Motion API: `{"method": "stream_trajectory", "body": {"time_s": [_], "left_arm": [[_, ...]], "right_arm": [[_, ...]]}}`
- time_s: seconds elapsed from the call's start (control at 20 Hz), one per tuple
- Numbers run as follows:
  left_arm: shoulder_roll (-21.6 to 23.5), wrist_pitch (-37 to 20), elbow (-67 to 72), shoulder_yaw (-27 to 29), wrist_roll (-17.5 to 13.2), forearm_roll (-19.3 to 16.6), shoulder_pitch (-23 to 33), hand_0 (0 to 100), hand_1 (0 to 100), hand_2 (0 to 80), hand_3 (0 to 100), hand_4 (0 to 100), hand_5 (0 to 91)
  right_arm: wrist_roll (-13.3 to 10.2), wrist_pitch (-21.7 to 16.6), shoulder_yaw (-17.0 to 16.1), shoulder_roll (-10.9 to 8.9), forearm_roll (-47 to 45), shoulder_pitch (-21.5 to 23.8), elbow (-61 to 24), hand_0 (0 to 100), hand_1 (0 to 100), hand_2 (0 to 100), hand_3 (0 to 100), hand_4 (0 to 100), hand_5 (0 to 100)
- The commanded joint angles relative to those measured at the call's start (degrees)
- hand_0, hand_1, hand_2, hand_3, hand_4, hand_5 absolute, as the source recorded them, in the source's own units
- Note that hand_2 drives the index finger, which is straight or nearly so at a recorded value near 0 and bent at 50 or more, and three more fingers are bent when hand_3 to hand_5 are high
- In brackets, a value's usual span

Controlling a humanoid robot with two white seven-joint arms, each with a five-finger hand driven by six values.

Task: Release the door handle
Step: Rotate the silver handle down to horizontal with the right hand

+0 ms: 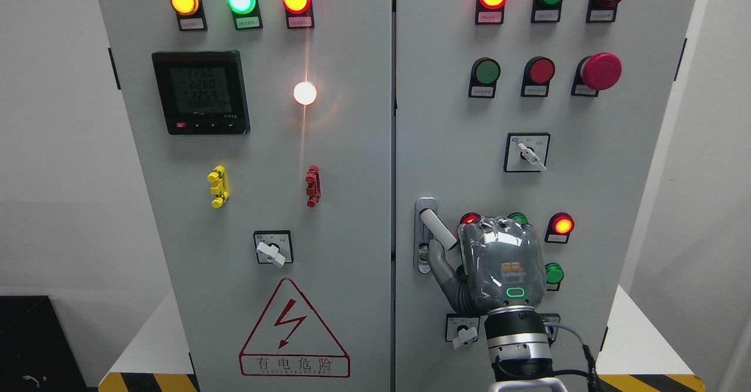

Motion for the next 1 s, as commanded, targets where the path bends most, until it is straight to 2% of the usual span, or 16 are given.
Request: {"method": "stream_trajectory", "body": {"time_s": [0.0,0.95], "left_arm": [[0.0,0.0,0.0,0.0,0.0,0.0,1.1,12,56,0.0,0,0,0.0],[0.0,0.0,0.0,0.0,0.0,0.0,1.1,12,56,0.0,0,0,0.0]], "right_arm": [[0.0,0.0,-0.3,0.00,0.0,0.0,-0.2,59,34,100,100,100,100],[0.0,0.0,-1.0,0.00,0.0,-0.1,-0.6,60,33,100,100,100,100]]}}
